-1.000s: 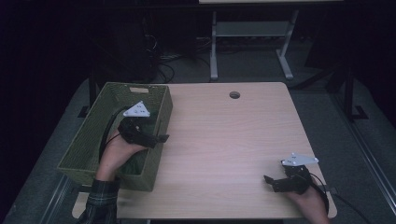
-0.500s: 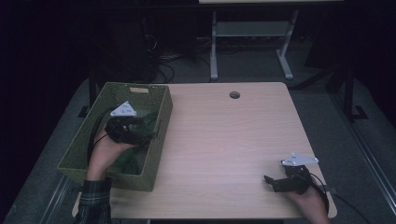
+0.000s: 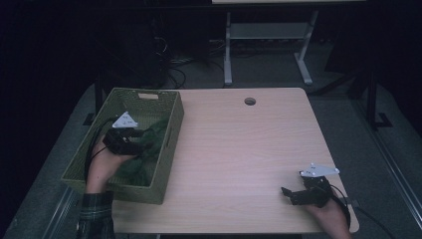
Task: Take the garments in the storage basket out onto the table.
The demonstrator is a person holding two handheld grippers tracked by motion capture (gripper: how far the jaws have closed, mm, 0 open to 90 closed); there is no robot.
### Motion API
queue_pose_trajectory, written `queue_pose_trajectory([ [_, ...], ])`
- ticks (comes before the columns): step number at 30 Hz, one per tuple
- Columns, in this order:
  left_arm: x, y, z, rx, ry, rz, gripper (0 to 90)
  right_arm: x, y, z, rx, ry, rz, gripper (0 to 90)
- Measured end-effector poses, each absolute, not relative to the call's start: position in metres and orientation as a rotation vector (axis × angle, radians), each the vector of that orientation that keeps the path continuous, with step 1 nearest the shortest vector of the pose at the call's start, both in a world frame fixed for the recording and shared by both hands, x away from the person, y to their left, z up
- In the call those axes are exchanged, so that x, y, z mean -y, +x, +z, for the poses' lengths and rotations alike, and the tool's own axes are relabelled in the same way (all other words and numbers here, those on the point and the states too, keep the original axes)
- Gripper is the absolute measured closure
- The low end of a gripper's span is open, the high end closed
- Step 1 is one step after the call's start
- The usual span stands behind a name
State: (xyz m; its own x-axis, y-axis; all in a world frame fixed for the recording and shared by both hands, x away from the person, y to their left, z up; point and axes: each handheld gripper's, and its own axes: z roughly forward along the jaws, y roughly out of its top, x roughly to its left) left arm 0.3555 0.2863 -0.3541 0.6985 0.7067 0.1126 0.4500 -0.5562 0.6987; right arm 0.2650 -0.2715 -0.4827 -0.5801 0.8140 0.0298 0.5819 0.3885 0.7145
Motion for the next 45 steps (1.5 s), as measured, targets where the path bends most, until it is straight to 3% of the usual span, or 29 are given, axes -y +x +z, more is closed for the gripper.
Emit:
queue_pose_trajectory([
  [5,-0.291,0.357,-0.361,-0.899,2.273,0.521,48.8,0.271,0.265,-0.483,-2.326,1.217,1.000,6.8],
  [18,-0.306,0.364,-0.381,-0.976,2.347,0.483,49.4,0.271,0.265,-0.483,-2.326,1.217,1.000,6.8],
  [25,-0.308,0.369,-0.392,-1.016,2.386,0.471,45.2,0.271,0.265,-0.483,-2.326,1.217,1.000,6.8],
  [35,-0.306,0.378,-0.411,-1.059,2.446,0.349,39.1,0.271,0.265,-0.483,-2.326,1.217,1.000,6.8],
  [41,-0.306,0.379,-0.415,-1.087,2.475,0.306,52.8,0.271,0.265,-0.483,-2.326,1.217,1.000,6.8],
  [42,-0.306,0.379,-0.415,-1.099,2.465,0.274,63.6,0.271,0.265,-0.483,-2.326,1.217,1.000,6.8],
  [44,-0.307,0.379,-0.414,-1.106,2.460,0.262,66.2,0.271,0.265,-0.483,-2.326,1.217,1.000,6.8],
  [45,-0.308,0.380,-0.413,-1.139,2.437,0.225,72.1,0.271,0.265,-0.483,-2.326,1.217,1.000,6.8],
])
